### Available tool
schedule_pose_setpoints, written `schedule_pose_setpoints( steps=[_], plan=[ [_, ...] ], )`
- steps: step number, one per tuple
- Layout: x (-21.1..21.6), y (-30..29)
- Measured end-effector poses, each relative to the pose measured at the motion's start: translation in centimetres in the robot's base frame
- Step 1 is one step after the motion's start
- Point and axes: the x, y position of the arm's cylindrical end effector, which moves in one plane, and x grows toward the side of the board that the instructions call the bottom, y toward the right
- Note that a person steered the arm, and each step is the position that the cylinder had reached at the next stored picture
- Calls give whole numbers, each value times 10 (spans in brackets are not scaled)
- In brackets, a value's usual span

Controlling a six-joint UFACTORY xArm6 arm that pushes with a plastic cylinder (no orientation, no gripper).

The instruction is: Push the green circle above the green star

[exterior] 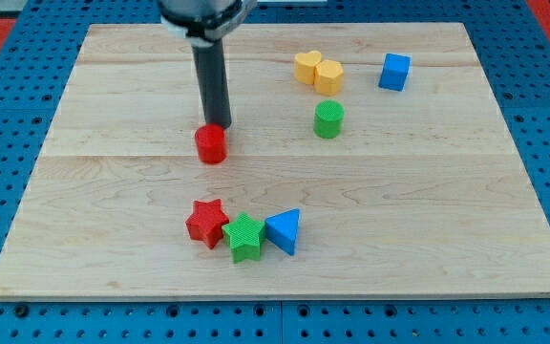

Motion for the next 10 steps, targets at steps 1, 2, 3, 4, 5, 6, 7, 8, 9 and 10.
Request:
schedule_pose_setpoints(
  steps=[1,2,3,4,5,6,7,8,9,10],
  plan=[
    [43,0],
    [74,7],
    [96,11],
    [93,50],
    [57,124],
    [20,169],
    [-15,166],
    [-43,148],
    [-47,144],
    [-54,138]
  ],
)
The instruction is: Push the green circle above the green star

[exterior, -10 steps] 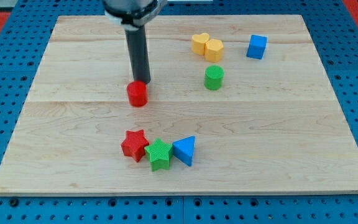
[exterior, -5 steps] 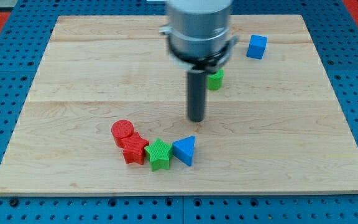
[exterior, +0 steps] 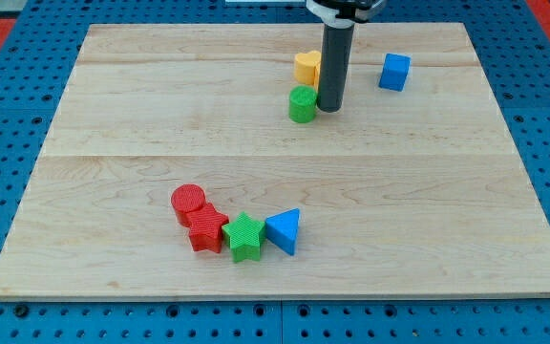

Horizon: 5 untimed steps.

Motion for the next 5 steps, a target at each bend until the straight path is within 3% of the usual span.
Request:
schedule_pose_setpoints(
  steps=[3,5],
  plan=[
    [-24,-63],
    [-11,-125]
  ],
)
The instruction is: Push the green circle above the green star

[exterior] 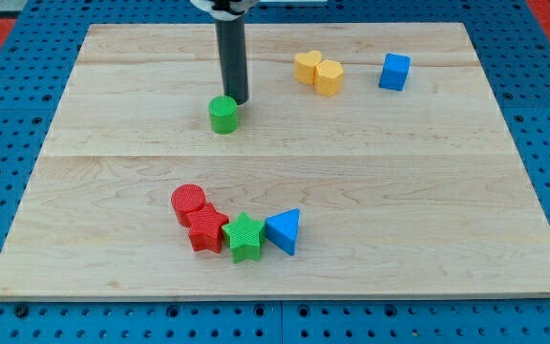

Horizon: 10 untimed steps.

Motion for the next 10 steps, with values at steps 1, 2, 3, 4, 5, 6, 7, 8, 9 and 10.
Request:
schedule_pose_setpoints(
  steps=[1,2,3,4,5,6,7,8,9,10],
  plan=[
    [-8,-14],
    [6,-24],
    [8,-27],
    [15,-27],
    [30,-27],
    [35,-27],
    [38,-27],
    [72,-27],
    [105,-27],
    [110,-27]
  ],
)
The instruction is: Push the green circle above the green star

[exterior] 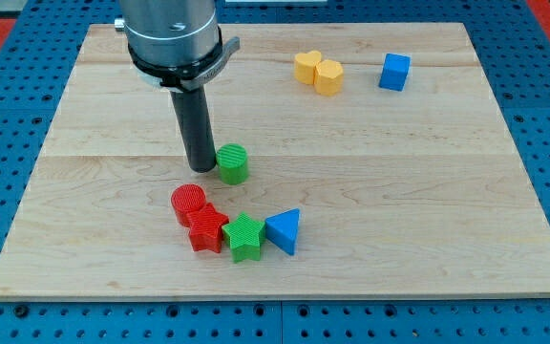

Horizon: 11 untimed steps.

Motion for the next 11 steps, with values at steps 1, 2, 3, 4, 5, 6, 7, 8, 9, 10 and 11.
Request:
schedule_pose_setpoints(
  steps=[1,2,3,4,5,6,7,8,9,10,11],
  plan=[
    [-16,0],
    [-16,0],
    [1,0],
    [-15,-2],
    [-26,-2],
    [-25,-2],
    [12,-2],
    [40,-2],
    [23,-2],
    [-2,-4],
    [-29,-17]
  ],
)
